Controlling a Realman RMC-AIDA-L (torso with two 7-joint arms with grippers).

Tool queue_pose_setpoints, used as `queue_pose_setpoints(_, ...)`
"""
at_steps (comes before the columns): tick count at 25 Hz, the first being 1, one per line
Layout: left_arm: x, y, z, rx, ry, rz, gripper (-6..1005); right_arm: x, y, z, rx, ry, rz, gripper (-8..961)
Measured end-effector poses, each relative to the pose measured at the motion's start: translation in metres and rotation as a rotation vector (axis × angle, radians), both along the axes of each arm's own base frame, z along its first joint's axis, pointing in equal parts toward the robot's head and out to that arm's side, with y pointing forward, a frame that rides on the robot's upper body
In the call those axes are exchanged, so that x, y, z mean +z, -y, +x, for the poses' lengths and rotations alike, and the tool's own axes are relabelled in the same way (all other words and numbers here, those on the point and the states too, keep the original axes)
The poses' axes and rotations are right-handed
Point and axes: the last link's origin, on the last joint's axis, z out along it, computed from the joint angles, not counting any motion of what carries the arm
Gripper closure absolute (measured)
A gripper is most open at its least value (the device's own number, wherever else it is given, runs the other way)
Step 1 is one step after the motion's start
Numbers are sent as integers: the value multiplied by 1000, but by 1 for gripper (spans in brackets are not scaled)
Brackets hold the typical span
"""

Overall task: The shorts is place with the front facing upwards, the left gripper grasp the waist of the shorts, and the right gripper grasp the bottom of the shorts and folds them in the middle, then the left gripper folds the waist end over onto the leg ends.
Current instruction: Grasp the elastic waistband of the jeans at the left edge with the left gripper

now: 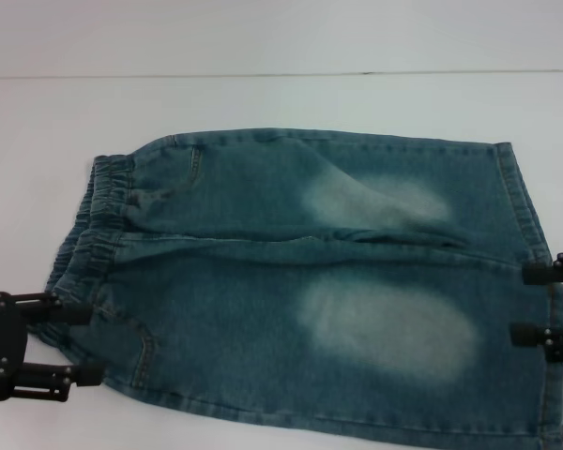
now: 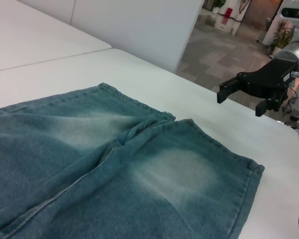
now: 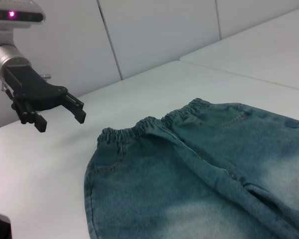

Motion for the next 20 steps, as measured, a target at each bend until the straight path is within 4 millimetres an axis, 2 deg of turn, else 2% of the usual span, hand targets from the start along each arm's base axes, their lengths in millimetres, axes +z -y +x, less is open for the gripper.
queue_pose_setpoints(12, -1, -3, -1, 11, -10, 9, 154, 0, 1, 0, 0, -2, 2, 41)
queue_pose_setpoints(20, 2, -28, 0, 68, -84, 48, 162, -4, 0, -1, 14, -13, -4, 41)
